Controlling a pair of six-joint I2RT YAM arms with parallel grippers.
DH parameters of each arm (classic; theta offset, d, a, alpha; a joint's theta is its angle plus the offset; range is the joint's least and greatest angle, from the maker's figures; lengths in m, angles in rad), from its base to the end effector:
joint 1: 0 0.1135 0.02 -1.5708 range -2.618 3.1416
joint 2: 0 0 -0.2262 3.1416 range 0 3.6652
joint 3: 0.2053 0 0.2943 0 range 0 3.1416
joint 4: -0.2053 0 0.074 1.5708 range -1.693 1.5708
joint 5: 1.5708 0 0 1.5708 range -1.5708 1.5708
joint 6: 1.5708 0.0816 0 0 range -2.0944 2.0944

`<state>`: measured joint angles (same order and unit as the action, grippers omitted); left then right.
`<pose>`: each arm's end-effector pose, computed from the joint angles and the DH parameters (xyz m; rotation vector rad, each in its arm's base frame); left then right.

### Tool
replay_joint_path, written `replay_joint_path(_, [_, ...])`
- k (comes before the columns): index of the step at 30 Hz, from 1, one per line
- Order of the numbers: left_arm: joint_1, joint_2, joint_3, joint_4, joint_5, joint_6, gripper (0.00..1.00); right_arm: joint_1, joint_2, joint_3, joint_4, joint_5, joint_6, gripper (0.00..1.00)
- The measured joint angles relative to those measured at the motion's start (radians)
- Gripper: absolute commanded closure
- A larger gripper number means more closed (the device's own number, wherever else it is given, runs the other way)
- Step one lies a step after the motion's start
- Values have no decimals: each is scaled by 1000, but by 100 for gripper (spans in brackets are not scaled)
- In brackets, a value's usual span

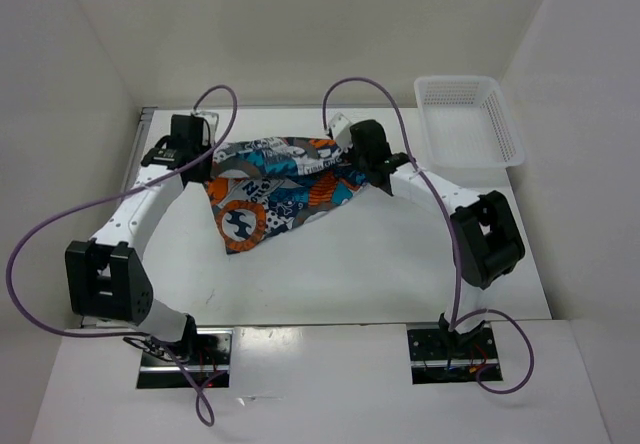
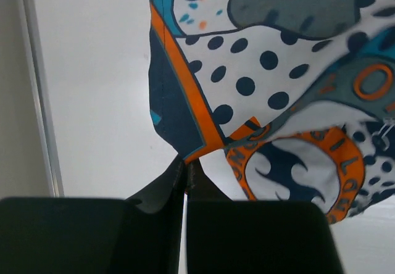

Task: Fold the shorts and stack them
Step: Fold the shorts

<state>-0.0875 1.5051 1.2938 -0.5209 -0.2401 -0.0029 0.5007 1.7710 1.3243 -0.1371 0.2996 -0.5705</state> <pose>0.4135 -0.0168 0.2350 -0.0261 2.2879 0.2293 0.4305 0.2081 0.1811 -0.9428 1.9291 -0.3630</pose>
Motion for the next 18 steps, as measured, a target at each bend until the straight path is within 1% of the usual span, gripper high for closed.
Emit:
replay_joint_path(3, [-39,-52,-104,-50,14,-1,100,16,-30,-112,6,-20,-39,100])
replay_joint_path(6, [-147,-112,-239,-103,21,-1,100,27,-29,-182,6,-24,-81,100])
replay_joint_path(8, [-211,-113,-294,-139,35,1,100,31,-28,-197,5,-23,-105,100])
replay_joint_path(11, [-243,-73,-346,-174,56,0,98,35,-28,-198,27,-23,-129,100])
replay_joint_path(12, [-251,-52,-355,-183,63,0,95,36,-28,-198,31,-23,-134,100])
replay_joint_path(15, [-274,-1,-368,-190,89,0,93,36,-28,-204,40,-23,-142,100])
replay_joint_path(18, [-297,12,-368,-193,114,0,93,36,-28,-222,48,-22,-149,100])
